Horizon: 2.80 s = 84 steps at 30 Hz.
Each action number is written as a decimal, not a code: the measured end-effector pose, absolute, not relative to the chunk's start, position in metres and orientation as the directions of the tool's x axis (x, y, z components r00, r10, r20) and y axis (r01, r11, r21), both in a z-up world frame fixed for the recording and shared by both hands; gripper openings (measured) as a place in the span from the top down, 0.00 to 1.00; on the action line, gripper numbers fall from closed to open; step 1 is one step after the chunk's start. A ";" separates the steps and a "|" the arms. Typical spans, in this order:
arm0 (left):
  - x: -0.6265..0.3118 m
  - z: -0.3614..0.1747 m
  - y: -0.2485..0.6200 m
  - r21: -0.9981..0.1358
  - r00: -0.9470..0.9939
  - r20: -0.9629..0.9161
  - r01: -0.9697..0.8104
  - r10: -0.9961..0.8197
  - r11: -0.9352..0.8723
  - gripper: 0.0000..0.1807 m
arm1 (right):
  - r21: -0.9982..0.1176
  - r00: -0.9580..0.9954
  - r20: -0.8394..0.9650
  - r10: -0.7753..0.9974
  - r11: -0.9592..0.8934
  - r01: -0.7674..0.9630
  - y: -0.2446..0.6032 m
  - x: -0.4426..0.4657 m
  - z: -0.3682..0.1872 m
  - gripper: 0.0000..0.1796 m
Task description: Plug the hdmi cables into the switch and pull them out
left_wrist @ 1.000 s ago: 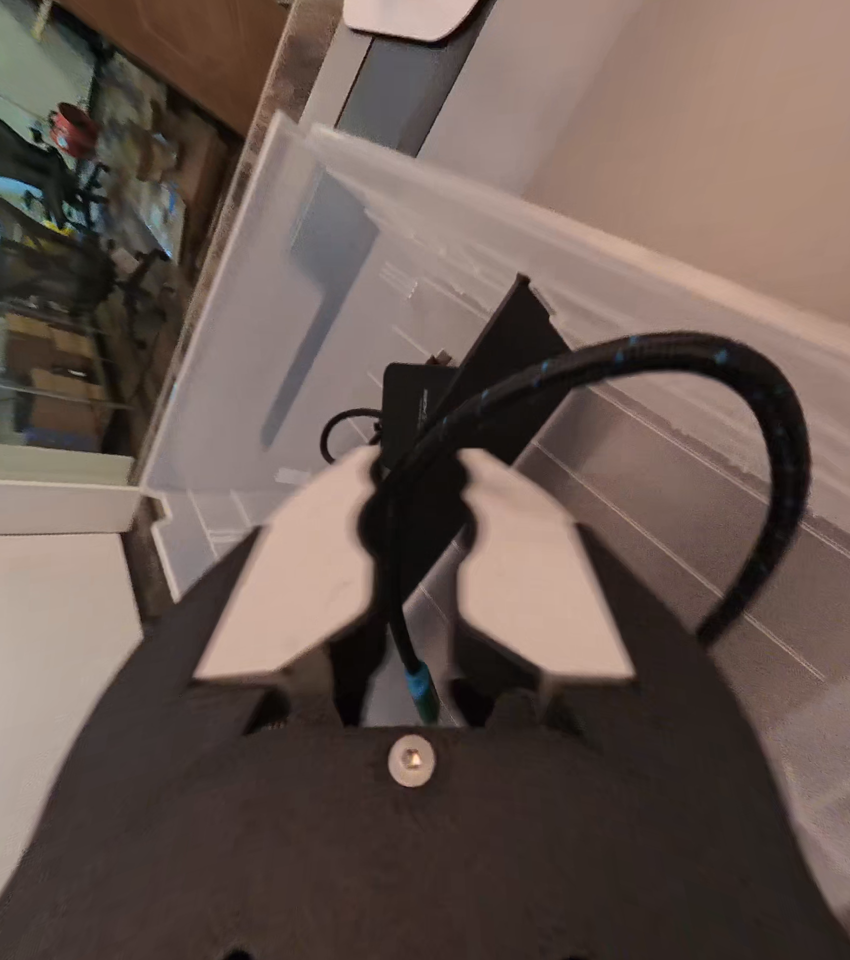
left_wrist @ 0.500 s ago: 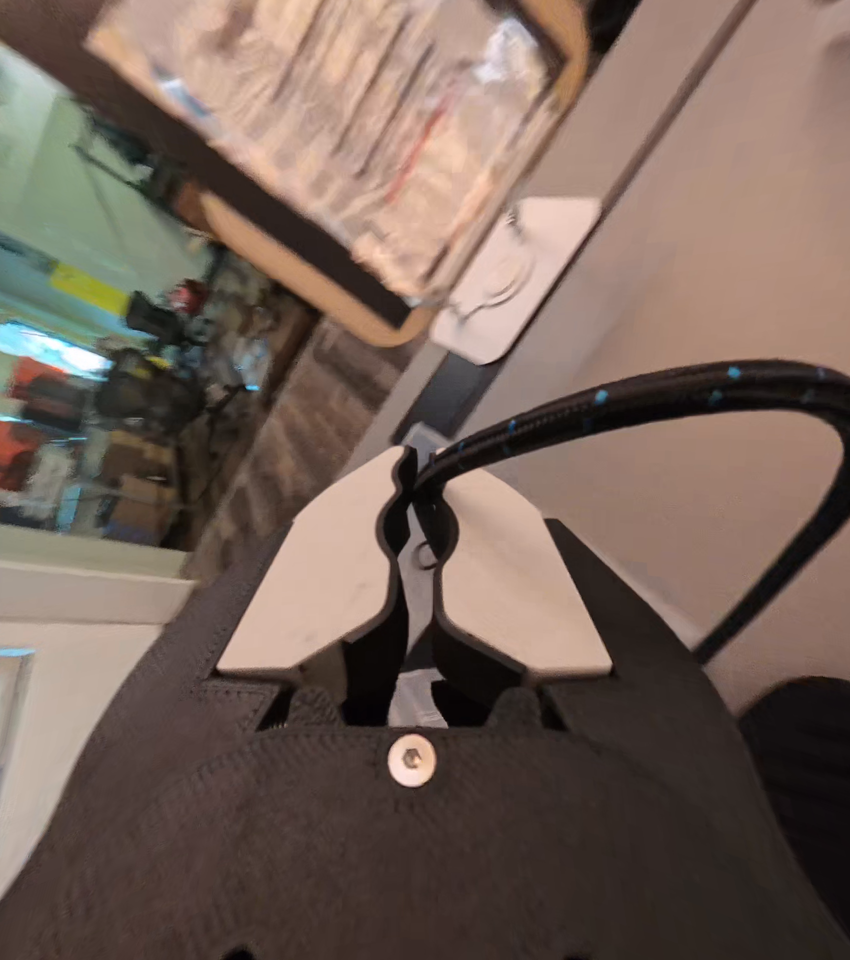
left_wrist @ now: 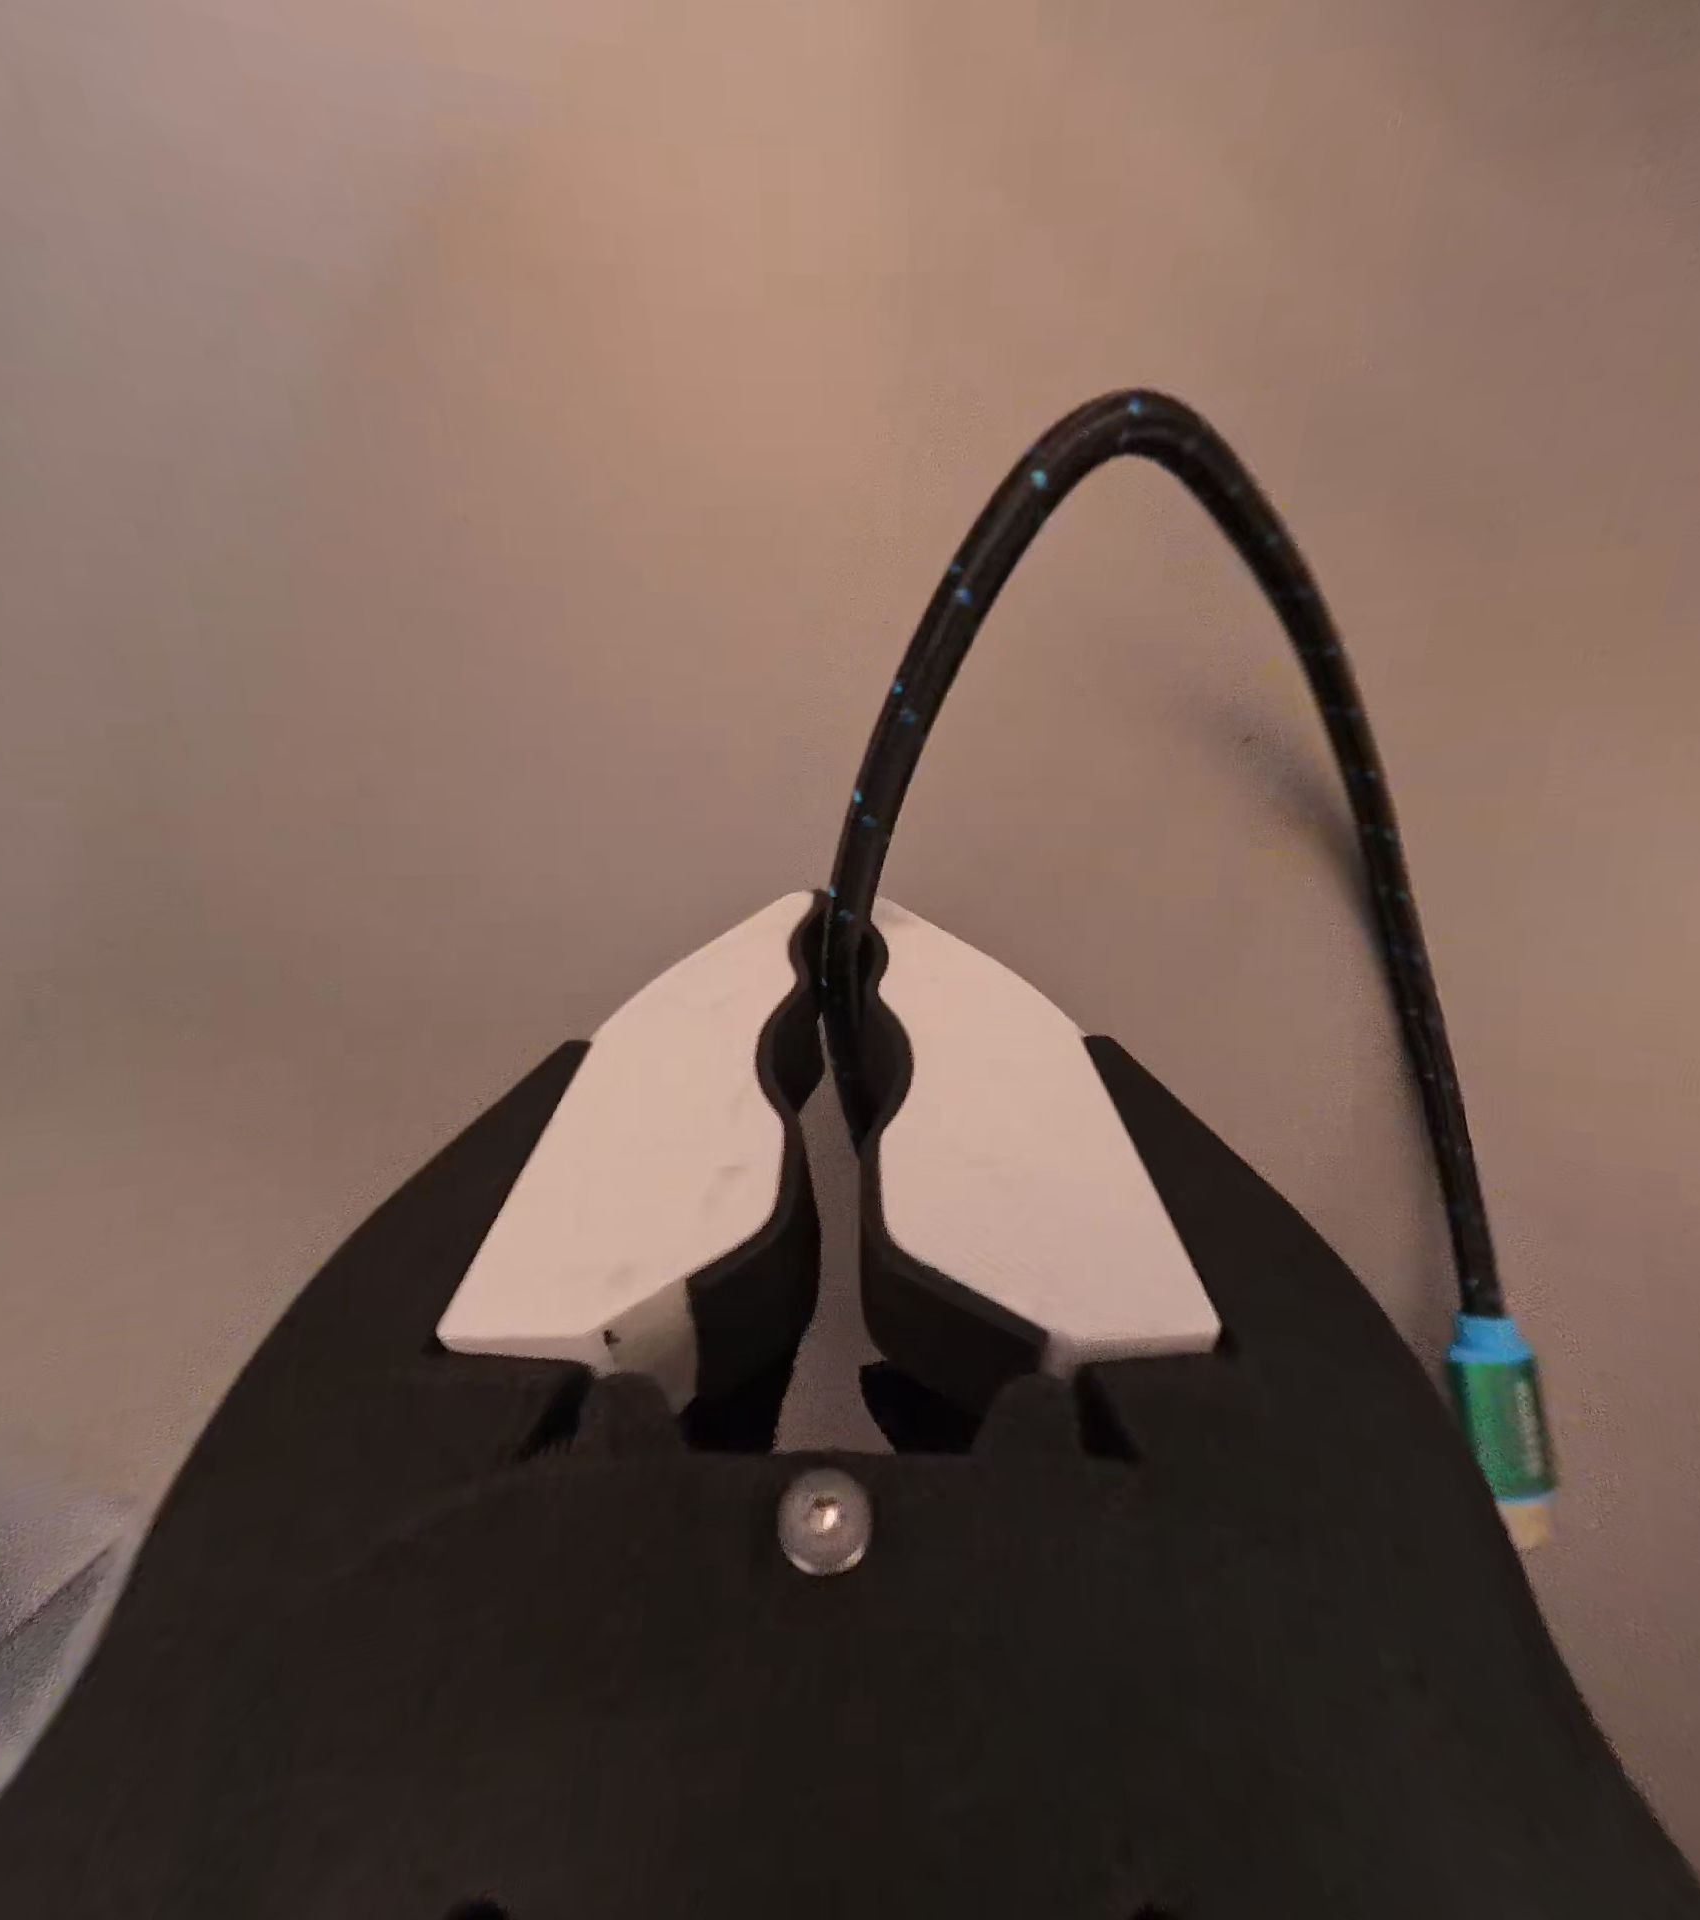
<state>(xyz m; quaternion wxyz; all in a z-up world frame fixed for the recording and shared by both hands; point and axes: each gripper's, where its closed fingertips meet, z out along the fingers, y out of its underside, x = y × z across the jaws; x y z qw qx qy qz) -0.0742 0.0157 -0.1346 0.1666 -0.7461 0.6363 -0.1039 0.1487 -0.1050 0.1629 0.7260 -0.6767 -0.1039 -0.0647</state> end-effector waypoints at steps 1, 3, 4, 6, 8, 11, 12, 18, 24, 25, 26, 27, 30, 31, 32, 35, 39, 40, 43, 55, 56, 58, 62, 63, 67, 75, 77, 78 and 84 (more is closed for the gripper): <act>-0.069 -0.141 0.014 -0.387 0.165 -0.021 -0.911 -0.986 -0.144 0.99 | -0.971 0.971 0.231 0.052 0.074 0.227 -0.103 0.149 0.162 0.77; -0.063 -0.146 0.012 -0.413 0.159 0.043 -0.896 -0.986 -0.163 0.84 | -0.973 0.972 0.229 0.059 0.053 0.226 -0.099 0.151 0.156 0.77; -0.062 -0.142 0.012 -0.445 0.148 0.073 -0.880 -0.986 -0.165 0.77 | -0.972 0.971 0.233 0.057 0.038 0.231 -0.098 0.152 0.154 0.77; -0.066 -0.116 0.016 -0.547 0.131 0.109 -0.820 -0.985 -0.169 0.71 | -0.968 0.967 0.251 0.044 0.016 0.250 -0.095 0.155 0.150 0.77; -0.086 -0.074 0.033 -0.653 0.134 0.086 -0.741 -0.987 -0.158 0.67 | -0.965 0.964 0.262 0.034 0.008 0.262 -0.095 0.156 0.149 0.77; -0.148 -0.007 0.094 -0.737 0.225 -0.069 -0.668 -0.972 -0.102 0.71 | -0.966 0.966 0.257 0.038 0.016 0.256 -0.093 0.154 0.151 0.77; -0.171 0.007 0.118 -0.742 0.224 -0.140 -0.669 -0.964 -0.048 0.75 | -0.967 0.966 0.253 0.046 0.023 0.253 -0.092 0.152 0.152 0.77; -0.273 -0.037 0.213 -0.479 0.026 -0.238 -0.873 -0.971 0.094 0.75 | -0.958 0.957 0.287 0.034 0.003 0.287 -0.077 0.152 0.145 0.77; -0.320 -0.106 0.268 -0.117 -0.209 -0.278 -0.962 -0.938 0.248 0.76 | -0.937 0.942 0.335 -0.016 -0.109 0.332 -0.069 0.164 0.125 0.77; -0.323 -0.113 0.278 -0.065 -0.249 -0.301 -0.958 -0.920 0.281 0.78 | -0.934 0.940 0.340 -0.018 -0.122 0.336 -0.067 0.165 0.123 0.78; -0.324 -0.117 0.288 -0.035 -0.287 -0.329 -0.948 -0.900 0.316 0.78 | -0.931 0.938 0.346 -0.021 -0.132 0.341 -0.066 0.166 0.120 0.78; -0.323 -0.120 0.294 -0.019 -0.319 -0.346 -0.938 -0.882 0.347 0.80 | -0.928 0.936 0.352 -0.023 -0.142 0.345 -0.065 0.167 0.118 0.78; -0.319 -0.131 0.305 0.016 -0.407 -0.365 -0.902 -0.838 0.431 0.86 | -0.915 0.928 0.373 -0.024 -0.177 0.363 -0.062 0.168 0.112 0.78; -0.319 -0.135 0.309 0.033 -0.434 -0.368 -0.890 -0.822 0.455 0.87 | -0.908 0.922 0.385 -0.025 -0.191 0.374 -0.061 0.169 0.109 0.78; -0.320 -0.140 0.311 0.048 -0.455 -0.364 -0.880 -0.813 0.472 0.87 | -0.899 0.916 0.401 -0.028 -0.206 0.387 -0.060 0.170 0.107 0.78; -0.321 -0.151 0.313 0.070 -0.500 -0.337 -0.859 -0.798 0.508 0.90 | -0.882 0.904 0.426 -0.025 -0.234 0.409 -0.059 0.172 0.101 0.78; -0.317 -0.152 0.317 0.077 -0.510 -0.381 -0.848 -0.771 0.524 0.94 | -0.888 0.914 0.407 -0.002 -0.235 0.395 -0.053 0.171 0.095 0.78; -0.319 -0.153 0.316 0.095 -0.509 -0.375 -0.852 -0.775 0.514 0.95 | -0.888 0.915 0.404 0.004 -0.239 0.393 -0.052 0.171 0.093 0.78; -0.329 -0.146 0.315 0.176 -0.497 -0.397 -0.866 -0.771 0.468 0.98 | -0.878 0.909 0.416 0.027 -0.249 0.409 -0.050 0.168 0.089 0.78; -0.322 0.048 0.235 0.023 -0.192 -0.696 -0.969 -0.692 0.246 0.98 | -0.893 0.878 0.430 0.212 -0.042 0.448 -0.045 0.095 0.118 0.79; -0.317 0.058 0.219 -0.054 -0.111 -0.662 -0.979 -0.741 0.195 0.98 | -0.892 0.867 0.435 0.243 -0.016 0.452 -0.045 0.083 0.121 0.79; -0.296 0.077 0.187 -0.250 0.056 -0.573 -0.962 -0.817 0.110 0.98 | -0.881 0.835 0.460 0.300 0.042 0.471 -0.046 0.056 0.126 0.79; -0.252 0.084 0.118 -0.529 0.266 -0.261 -0.843 -0.928 -0.093 0.98 | -0.867 0.739 0.491 0.462 0.174 0.467 -0.054 -0.008 0.127 0.79; -0.243 0.081 0.103 -0.563 0.293 -0.185 -0.814 -0.938 -0.144 0.98 | -0.862 0.707 0.496 0.505 0.192 0.469 -0.056 -0.024 0.123 0.79; -0.219 0.050 0.054 -0.596 0.354 -0.020 -0.755 -0.935 -0.273 0.98 | -0.786 0.581 0.573 0.578 0.184 0.590 -0.054 -0.061 0.093 0.78; -0.214 -0.068 0.019 -0.464 0.478 0.107 -0.751 -0.872 -0.469 0.98 | -0.769 0.549 0.441 0.710 -0.017 0.639 -0.044 -0.066 0.035 0.81; -0.219 -0.085 0.019 -0.433 0.501 0.147 -0.743 -0.853 -0.511 0.98 | -0.748 0.522 0.411 0.748 -0.052 0.662 -0.041 -0.070 0.016 0.81; -0.221 -0.090 0.020 -0.426 0.514 0.154 -0.736 -0.844 -0.526 0.98 | -0.729 0.508 0.400 0.763 -0.070 0.681 -0.040 -0.072 0.007 0.81; -0.235 -0.115 0.030 -0.393 0.566 0.077 -0.740 -0.821 -0.547 0.98 | -0.648 0.432 0.355 0.829 -0.114 0.753 -0.031 -0.093 -0.038 0.81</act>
